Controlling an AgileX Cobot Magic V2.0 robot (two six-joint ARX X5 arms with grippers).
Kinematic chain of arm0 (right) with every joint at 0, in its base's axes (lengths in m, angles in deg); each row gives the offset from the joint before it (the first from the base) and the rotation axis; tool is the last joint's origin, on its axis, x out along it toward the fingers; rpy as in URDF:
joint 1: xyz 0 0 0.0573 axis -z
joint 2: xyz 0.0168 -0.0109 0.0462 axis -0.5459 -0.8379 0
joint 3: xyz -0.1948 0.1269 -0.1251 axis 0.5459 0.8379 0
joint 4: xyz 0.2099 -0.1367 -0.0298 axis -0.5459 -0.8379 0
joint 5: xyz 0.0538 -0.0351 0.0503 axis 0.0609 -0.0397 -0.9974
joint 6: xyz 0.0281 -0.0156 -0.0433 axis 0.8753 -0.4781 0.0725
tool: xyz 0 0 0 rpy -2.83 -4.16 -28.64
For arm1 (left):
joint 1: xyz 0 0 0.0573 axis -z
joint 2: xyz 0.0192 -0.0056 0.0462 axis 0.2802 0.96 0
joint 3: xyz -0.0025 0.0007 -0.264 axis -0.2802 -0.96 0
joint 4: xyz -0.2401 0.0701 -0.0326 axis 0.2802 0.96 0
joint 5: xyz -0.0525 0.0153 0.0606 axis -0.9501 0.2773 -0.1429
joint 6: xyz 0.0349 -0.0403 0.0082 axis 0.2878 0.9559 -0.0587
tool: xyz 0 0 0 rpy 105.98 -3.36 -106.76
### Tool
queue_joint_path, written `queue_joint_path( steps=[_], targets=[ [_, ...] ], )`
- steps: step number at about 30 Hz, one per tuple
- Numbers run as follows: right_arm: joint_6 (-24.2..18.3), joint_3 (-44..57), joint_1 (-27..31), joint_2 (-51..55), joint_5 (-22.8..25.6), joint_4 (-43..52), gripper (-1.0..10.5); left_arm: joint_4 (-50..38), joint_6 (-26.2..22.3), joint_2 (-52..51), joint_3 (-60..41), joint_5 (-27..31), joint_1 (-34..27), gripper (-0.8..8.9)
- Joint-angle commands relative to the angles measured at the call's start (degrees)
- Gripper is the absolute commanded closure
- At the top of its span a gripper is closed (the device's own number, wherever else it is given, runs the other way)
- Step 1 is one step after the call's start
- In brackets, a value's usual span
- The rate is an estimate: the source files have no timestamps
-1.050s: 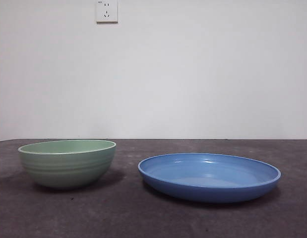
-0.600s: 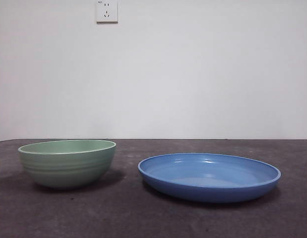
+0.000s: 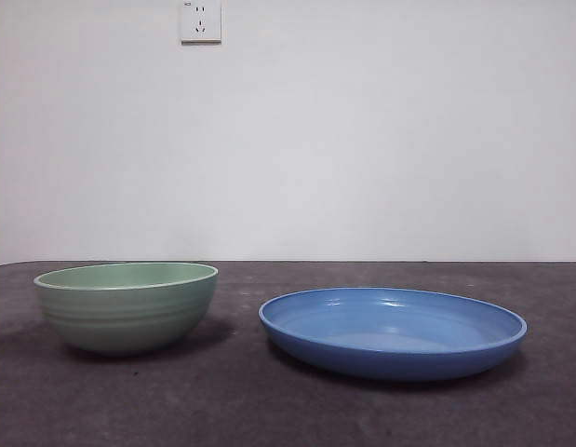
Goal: Place the green bowl on the blue plate
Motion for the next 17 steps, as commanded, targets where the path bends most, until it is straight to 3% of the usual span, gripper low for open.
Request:
queue_joint_path(
  steps=[1,5,17],
  targets=[
    [-0.2,-1.0,-0.2,-0.2,-1.5,0.2,3.7,1.8,-2.3,2.6,1.3,5.0,0.1,1.92],
    [-0.2,-1.0,-0.2,-0.2,-1.6,0.2,3.7,4.0,-3.2,7.1,1.3,10.1,0.1,1.92],
    [-0.2,-1.0,-0.2,-0.2,-1.6,0.2,3.7,-0.1,-3.3,24.1,1.3,10.3,0.3,1.92]
  ],
)
